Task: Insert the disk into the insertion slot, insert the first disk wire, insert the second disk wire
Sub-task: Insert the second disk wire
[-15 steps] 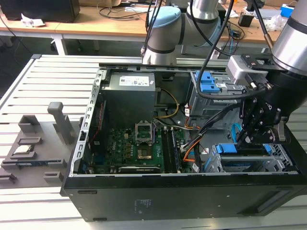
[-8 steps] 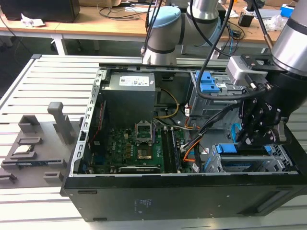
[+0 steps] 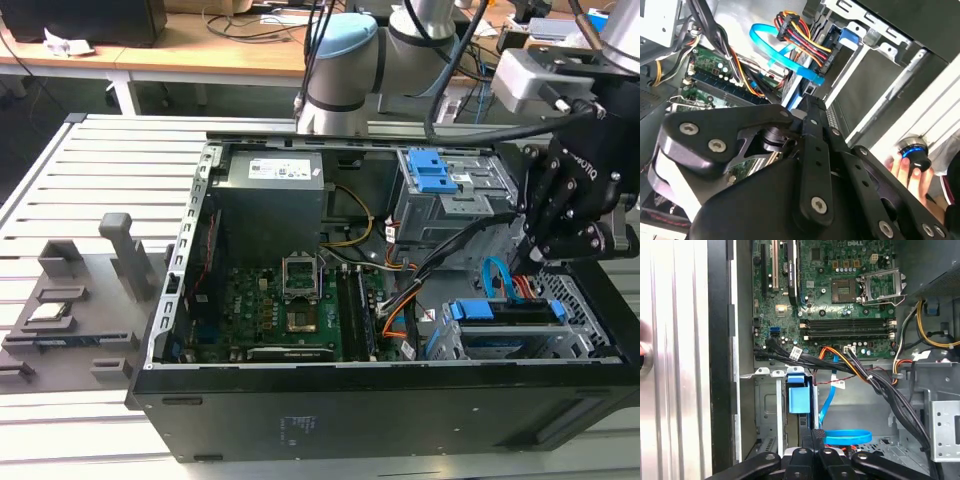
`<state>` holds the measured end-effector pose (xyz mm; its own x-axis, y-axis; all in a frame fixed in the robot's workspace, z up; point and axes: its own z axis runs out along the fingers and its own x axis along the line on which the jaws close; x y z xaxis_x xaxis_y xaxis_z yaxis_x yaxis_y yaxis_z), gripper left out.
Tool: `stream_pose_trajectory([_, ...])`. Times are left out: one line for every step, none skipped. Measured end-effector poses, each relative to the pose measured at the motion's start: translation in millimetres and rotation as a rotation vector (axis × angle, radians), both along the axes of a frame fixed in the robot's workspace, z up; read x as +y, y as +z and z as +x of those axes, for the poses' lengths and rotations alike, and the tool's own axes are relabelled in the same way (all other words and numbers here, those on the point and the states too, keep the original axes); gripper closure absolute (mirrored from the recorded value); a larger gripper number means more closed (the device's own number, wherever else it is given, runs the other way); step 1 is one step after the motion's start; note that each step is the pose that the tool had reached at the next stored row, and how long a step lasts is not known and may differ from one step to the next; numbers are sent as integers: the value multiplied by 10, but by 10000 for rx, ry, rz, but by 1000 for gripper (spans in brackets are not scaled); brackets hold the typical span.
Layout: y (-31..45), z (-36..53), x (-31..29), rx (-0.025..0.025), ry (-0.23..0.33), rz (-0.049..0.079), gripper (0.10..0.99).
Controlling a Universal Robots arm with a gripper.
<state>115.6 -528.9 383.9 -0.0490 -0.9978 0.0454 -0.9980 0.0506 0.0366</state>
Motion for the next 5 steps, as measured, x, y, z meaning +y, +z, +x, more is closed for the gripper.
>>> stream_pose_trajectory([23,0,0,0,0,0,980])
stream_pose_trajectory([25,0,0,0,0,5,980])
stream_pose_trajectory([26,0,0,0,0,8,980])
stream_pose_trajectory([28,0,0,0,0,8,980])
stream_pose_trajectory([28,0,0,0,0,11,980])
